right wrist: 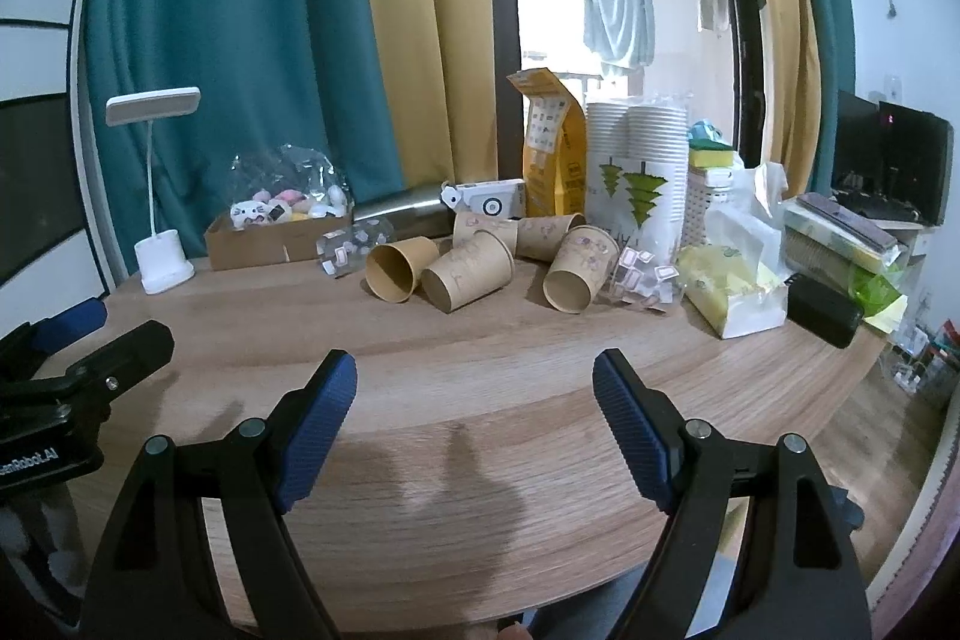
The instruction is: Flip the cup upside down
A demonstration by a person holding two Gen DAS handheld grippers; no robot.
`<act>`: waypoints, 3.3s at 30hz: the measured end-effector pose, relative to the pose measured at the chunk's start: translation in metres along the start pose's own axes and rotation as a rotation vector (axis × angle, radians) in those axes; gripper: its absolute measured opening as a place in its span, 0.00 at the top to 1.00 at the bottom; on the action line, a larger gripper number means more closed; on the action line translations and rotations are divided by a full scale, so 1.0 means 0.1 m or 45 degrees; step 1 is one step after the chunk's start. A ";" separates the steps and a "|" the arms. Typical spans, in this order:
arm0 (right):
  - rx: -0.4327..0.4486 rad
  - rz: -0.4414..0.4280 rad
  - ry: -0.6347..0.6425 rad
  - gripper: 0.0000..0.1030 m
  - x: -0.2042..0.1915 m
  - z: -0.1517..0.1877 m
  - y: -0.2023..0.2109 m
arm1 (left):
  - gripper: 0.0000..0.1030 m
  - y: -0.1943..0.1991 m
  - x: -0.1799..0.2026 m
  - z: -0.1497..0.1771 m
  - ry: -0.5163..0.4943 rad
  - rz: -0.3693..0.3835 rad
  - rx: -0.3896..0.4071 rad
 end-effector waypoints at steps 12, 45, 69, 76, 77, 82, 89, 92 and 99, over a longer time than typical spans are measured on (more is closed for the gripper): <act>0.005 0.008 -0.003 0.19 -0.04 0.00 0.00 | 0.04 0.00 -0.04 0.02 0.041 0.034 -0.018; 0.017 0.010 -0.020 0.19 -0.05 -0.03 0.04 | 0.04 -0.02 0.00 0.05 0.040 0.054 -0.008; -0.230 0.028 -0.163 0.19 0.69 -0.51 -0.79 | 0.04 -1.44 0.40 -0.74 -0.275 0.198 -0.399; -0.305 0.026 -0.238 0.19 0.96 -0.65 -1.19 | 0.04 -2.18 0.77 -0.98 -0.448 0.261 -0.530; -0.307 0.028 -0.242 0.19 0.98 -0.65 -1.21 | 0.04 -2.30 0.85 -1.01 -0.486 0.266 -0.545; -0.328 0.025 -0.284 0.19 1.13 -0.66 -1.39 | 0.04 -2.74 1.12 -1.02 -0.599 0.272 -0.668; -0.359 0.020 -0.313 0.19 1.27 -0.62 -1.60 | 0.20 -3.05 1.28 -0.92 -0.718 0.195 -0.754; -0.368 0.016 -0.322 0.19 1.32 -0.60 -1.65 | 0.30 -3.14 1.31 -0.86 -0.743 0.187 -0.786; -0.374 -0.003 -0.299 0.19 1.32 -0.57 -1.68 | 0.41 -3.23 1.32 -0.76 -0.749 0.212 -0.797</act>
Point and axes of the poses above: each gripper's, at about its wrist camera, not at the fingertips, and y roughly against the way its jaws point, x to its right, z to its underside, the point moved 3 cm from there along -y, roughly the way its jaws point, and after that the axes turned 8 degrees about -x, right-handed, at the moved point
